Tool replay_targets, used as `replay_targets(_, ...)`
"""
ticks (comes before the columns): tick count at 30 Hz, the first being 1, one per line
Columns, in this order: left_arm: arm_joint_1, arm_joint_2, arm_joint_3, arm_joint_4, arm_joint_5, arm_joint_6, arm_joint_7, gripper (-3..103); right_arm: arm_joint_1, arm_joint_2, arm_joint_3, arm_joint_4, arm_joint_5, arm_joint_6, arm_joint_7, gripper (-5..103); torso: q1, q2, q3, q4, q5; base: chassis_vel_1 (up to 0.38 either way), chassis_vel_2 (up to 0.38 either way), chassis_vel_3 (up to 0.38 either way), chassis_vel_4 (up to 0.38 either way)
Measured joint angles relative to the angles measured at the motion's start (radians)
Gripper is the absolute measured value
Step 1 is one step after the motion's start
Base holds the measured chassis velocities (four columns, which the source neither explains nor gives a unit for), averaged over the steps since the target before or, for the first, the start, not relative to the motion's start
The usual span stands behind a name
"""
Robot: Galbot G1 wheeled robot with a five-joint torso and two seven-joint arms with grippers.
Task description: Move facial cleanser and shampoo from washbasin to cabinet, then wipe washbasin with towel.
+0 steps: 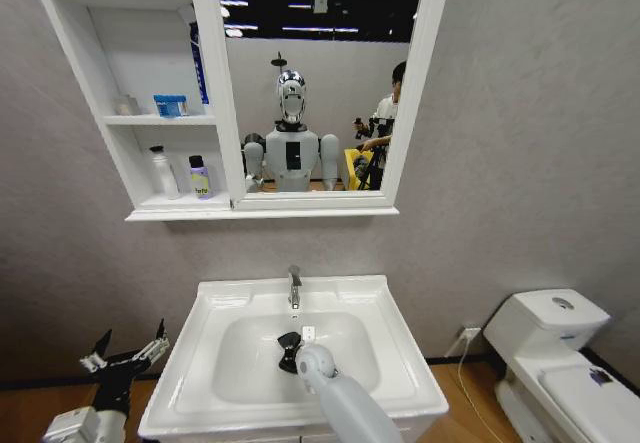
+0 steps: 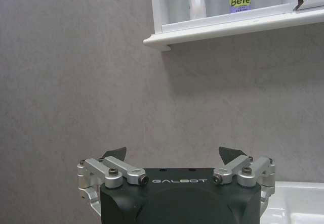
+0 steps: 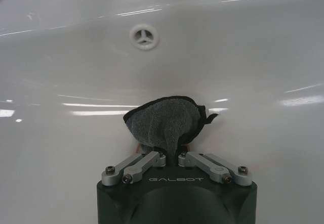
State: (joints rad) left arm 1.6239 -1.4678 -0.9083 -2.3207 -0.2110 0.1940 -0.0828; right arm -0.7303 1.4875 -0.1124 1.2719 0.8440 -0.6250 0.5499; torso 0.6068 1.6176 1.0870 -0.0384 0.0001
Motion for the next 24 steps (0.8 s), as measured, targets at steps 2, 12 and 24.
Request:
replay_targets(2,0.000,0.000,0.000,0.000,0.000,0.000,0.000,100,-0.011,-0.028,0.015,0.020,0.017,-0.006,0.014,6,0.000,0.000,0.000,0.0000,0.0000,0.000,0.000,0.000,0.000)
replay_targets(12,0.000,0.000,0.000,0.000,0.000,0.000,0.000,100,-0.028,-0.099,0.047,0.076,0.062,-0.019,0.054,6,0.000,0.000,0.000,0.0000,0.0000,0.000,0.000,0.000,0.000)
replay_targets(24,0.000,0.000,0.000,0.000,0.000,0.000,0.000,100,-0.023,0.004,0.031,-0.031,-0.057,0.032,-0.022,6,0.000,0.000,0.000,-0.0001,-0.0002,0.000,0.000,0.000,0.000)
